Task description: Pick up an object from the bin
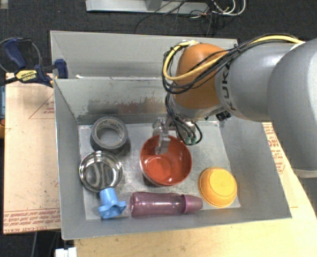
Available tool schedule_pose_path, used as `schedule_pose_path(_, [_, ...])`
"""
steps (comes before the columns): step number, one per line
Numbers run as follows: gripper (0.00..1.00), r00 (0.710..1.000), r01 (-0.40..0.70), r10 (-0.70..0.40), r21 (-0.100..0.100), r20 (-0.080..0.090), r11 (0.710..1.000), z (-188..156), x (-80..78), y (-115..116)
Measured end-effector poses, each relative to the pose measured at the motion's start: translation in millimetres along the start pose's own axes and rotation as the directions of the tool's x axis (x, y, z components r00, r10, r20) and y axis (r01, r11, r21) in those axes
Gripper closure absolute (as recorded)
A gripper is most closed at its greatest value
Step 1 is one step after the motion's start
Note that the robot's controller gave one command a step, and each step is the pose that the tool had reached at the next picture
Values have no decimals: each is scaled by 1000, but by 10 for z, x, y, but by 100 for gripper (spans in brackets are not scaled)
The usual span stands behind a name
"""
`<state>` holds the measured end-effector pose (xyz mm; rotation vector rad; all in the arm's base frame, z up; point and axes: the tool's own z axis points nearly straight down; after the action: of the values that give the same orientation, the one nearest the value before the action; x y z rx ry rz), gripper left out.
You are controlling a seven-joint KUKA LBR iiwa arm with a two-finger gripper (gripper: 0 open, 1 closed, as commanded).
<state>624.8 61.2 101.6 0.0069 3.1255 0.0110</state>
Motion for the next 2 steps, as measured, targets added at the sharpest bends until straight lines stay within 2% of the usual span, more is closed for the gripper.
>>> schedule_pose_path(1, [100, 1000, 8, -8, 1, -13, 1000, -246, 14, -4])
schedule_pose_path(2, [100, 989, 148, -148, 0, -7, 989, -710, -266, -260])
